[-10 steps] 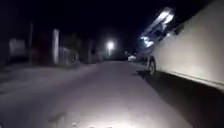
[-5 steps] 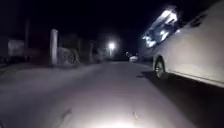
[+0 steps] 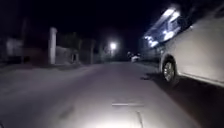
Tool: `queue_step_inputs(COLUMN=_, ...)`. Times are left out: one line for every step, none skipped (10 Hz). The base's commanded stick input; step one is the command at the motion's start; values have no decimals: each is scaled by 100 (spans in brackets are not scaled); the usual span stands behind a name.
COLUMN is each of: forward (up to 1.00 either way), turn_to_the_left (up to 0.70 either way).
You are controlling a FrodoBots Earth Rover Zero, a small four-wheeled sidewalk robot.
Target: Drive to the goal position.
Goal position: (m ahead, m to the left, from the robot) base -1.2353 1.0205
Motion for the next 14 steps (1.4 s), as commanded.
queue_step_inputs(forward=100, turn_to_the_left=0)
queue_step_inputs(forward=100, turn_to_the_left=0)
queue_step_inputs(forward=100, turn_to_the_left=0)
queue_step_inputs(forward=100, turn_to_the_left=0)
queue_step_inputs(forward=100, turn_to_the_left=0)
queue_step_inputs(forward=100, turn_to_the_left=-7)
queue_step_inputs(forward=100, turn_to_the_left=-17)
queue_step_inputs(forward=100, turn_to_the_left=-22)
queue_step_inputs(forward=100, turn_to_the_left=0)
queue_step_inputs(forward=100, turn_to_the_left=0)
queue_step_inputs(forward=100, turn_to_the_left=0)
queue_step_inputs(forward=100, turn_to_the_left=-14)
queue_step_inputs(forward=100, turn_to_the_left=-40)
queue_step_inputs(forward=100, turn_to_the_left=-40)
